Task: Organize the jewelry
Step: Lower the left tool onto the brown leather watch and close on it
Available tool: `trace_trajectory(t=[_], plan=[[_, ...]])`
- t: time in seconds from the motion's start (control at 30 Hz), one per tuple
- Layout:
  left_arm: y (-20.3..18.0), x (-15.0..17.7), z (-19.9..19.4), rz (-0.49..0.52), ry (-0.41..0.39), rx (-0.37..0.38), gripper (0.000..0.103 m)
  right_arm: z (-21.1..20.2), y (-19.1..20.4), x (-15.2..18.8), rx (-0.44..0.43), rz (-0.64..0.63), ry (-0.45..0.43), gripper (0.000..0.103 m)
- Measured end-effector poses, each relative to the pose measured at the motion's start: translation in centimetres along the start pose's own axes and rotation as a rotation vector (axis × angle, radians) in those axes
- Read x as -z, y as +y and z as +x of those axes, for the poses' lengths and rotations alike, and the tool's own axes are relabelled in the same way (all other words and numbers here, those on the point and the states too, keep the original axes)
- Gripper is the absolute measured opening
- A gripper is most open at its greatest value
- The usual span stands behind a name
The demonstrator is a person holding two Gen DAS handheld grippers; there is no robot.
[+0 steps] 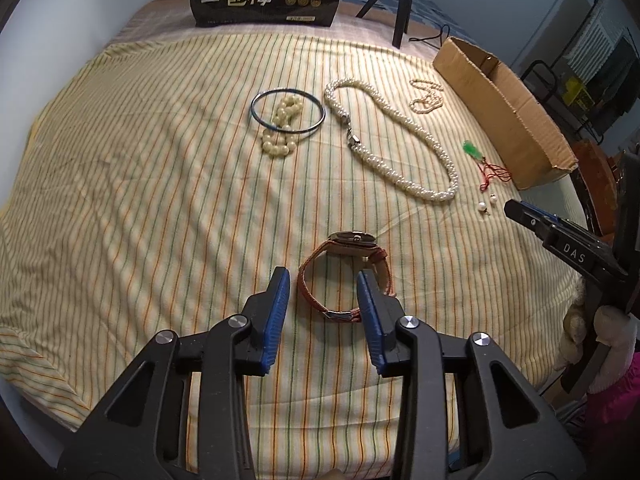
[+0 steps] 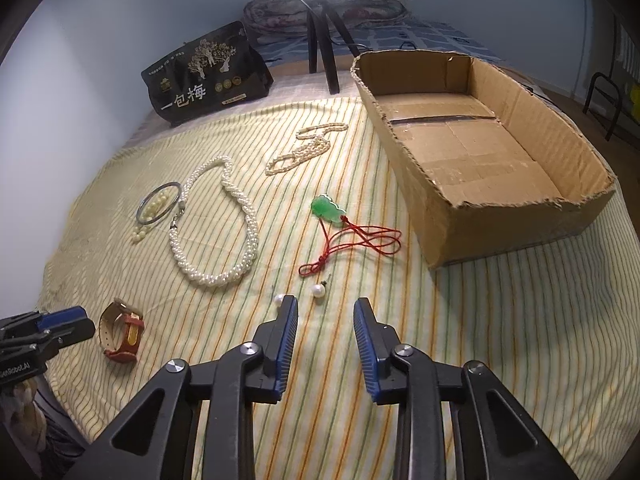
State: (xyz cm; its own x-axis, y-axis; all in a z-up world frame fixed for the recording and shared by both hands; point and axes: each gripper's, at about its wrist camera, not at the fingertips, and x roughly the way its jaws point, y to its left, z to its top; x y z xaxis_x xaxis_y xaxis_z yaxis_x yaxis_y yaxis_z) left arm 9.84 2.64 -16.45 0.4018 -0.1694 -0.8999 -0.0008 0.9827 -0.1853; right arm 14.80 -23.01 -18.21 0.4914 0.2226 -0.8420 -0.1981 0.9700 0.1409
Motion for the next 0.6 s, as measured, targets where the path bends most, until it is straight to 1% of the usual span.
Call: trace_trajectory(t=[0.23,0.43,0.6], plan=[[0.8,-0.2,1.6,-0.051,0.043,-0.001,0.035,1.3,0.7,-0.4,0.018,-0.023,0.006,0.023],[0.5,-0.1,2.3,-0.042,0.054,-0.014,0.035,2.2,1.0,-0.4,0.023,-0.039,0.019,0.018],[0.8,-0.3,2.8,-0.058,0.065,-0.016,0.035,2.6,1.1,-0.3,0.036,-0.049,0.028,0.012]])
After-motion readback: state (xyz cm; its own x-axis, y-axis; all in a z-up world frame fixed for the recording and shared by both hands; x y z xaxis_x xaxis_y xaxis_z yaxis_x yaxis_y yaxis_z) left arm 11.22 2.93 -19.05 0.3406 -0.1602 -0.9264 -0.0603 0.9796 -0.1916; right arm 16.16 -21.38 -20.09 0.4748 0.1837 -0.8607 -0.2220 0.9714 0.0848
